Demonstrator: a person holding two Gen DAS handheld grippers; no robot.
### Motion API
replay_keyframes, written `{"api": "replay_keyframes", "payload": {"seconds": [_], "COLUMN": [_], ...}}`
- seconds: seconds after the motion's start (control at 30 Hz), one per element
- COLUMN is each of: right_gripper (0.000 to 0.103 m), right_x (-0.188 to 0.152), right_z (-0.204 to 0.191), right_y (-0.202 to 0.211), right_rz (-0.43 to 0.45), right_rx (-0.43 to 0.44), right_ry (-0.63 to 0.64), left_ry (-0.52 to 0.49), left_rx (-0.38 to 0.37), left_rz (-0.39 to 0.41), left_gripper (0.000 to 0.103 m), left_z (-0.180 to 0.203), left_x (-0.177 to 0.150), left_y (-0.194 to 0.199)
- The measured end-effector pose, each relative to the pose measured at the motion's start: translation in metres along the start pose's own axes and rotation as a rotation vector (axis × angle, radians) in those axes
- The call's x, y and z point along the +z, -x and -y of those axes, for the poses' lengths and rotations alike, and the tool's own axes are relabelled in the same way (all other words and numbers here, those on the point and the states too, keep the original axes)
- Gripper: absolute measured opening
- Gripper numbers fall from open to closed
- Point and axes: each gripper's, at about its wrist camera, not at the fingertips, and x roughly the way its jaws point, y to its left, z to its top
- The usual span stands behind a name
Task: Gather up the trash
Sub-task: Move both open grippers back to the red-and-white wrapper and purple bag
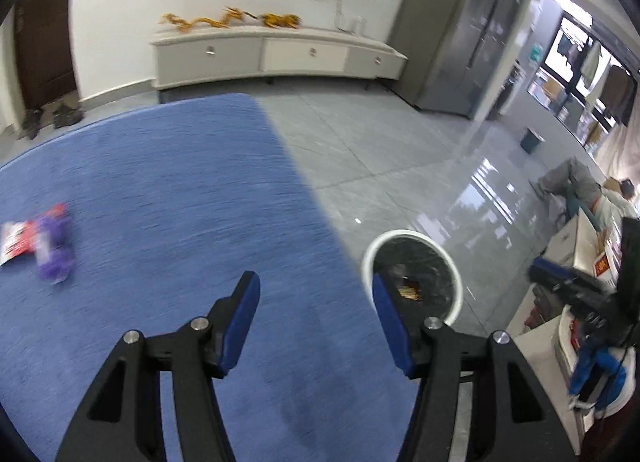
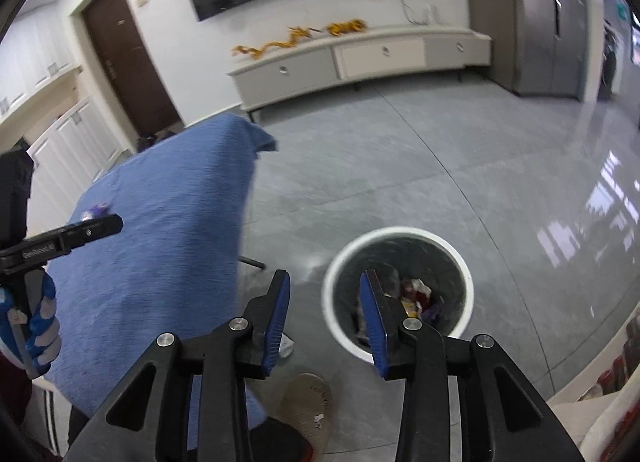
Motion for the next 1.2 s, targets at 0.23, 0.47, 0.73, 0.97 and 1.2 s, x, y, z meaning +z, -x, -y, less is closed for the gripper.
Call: {"api": "replay_keyframes", "payload": {"seconds": [0.23, 0.47, 0.73, 0.97, 1.2], "right_gripper": [0.040, 0.044, 0.047, 0.047, 0.048], "right_x": [0.025, 0.048, 0.047, 0.033, 0.035], "right_z": [-0.081, -0.160, -0.248, -0.302, -0.327], "right_y": [0.033, 0.047, 0.004, -0.053, -0.108], "right_rz": [0.051, 0.071, -0.011, -0.104, -0.170], "right_rx": [0.036, 0.111, 0.203, 0.288, 0.344], "right_ry": [0.144, 0.266, 0.398, 0.465, 0.477], "left_ry": [0.077, 0.191, 0.373, 0.511, 0.674], "left_rx": [0.114, 0.182, 0.141, 0.070, -0.033], "left_rz": [0.070, 0.105, 0.123, 0.115, 0.121], "left_gripper": [0.057, 0.057, 0.057, 0.057, 0.057], "left_z": [-0.089, -0.174, -0.247, -0.286, -0.323], "left_x": [-0.033, -0.062, -0.080, -0.069, -0.060], "left_y": [0.058, 0.089, 0.099, 0.082, 0.051]}}
